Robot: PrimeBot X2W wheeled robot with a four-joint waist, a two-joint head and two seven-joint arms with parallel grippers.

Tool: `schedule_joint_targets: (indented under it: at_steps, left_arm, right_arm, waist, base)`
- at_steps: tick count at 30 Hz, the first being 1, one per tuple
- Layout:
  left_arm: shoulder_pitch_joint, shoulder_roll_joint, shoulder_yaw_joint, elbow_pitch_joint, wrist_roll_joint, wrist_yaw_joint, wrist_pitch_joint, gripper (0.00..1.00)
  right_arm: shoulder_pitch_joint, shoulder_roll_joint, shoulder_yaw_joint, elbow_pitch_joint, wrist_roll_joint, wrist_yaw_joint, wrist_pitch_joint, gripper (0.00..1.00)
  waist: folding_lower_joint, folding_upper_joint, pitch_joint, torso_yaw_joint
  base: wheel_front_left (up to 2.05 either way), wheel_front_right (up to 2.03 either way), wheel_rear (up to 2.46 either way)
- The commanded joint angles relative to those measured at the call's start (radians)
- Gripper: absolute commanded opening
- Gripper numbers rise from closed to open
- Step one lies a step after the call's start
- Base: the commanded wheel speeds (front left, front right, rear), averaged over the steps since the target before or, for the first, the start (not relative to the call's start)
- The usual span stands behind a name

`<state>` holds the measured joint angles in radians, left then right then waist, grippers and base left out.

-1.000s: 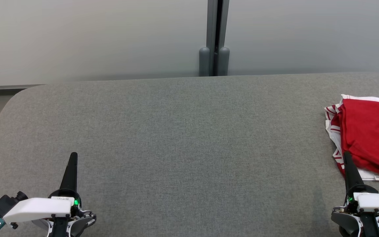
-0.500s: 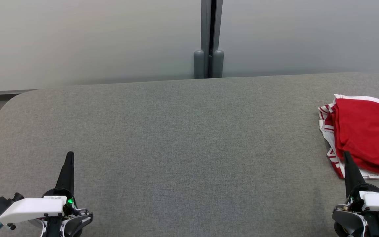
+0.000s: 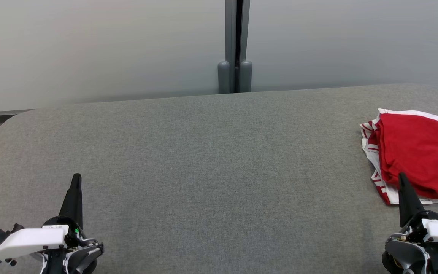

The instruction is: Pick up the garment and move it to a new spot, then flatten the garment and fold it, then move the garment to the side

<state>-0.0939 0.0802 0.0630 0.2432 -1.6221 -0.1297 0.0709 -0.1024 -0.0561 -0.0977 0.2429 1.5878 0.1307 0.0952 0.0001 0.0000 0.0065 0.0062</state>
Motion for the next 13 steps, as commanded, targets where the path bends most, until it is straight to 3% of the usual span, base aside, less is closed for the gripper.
schedule_joint_targets:
  at_steps: [1,13]
  left_arm:
    - [-0.018,0.003,0.008,-0.001,-0.016,-0.002,0.007,0.0]
    - [-0.018,-0.001,0.016,0.0,-0.022,-0.002,0.015,0.0]
  right_arm:
    - [-0.007,-0.006,-0.005,0.001,0.022,0.0,0.008,0.0]
    - [-0.009,-0.004,-0.007,0.002,0.034,0.0,0.014,0.0]
  waist:
    - [-0.0001,0.0,-0.001,-0.002]
    - [-0.0001,0.0,-0.003,-0.006]
  base:
    - [0.0,0.0,0.0]
    - [0.0,0.0,0.0]
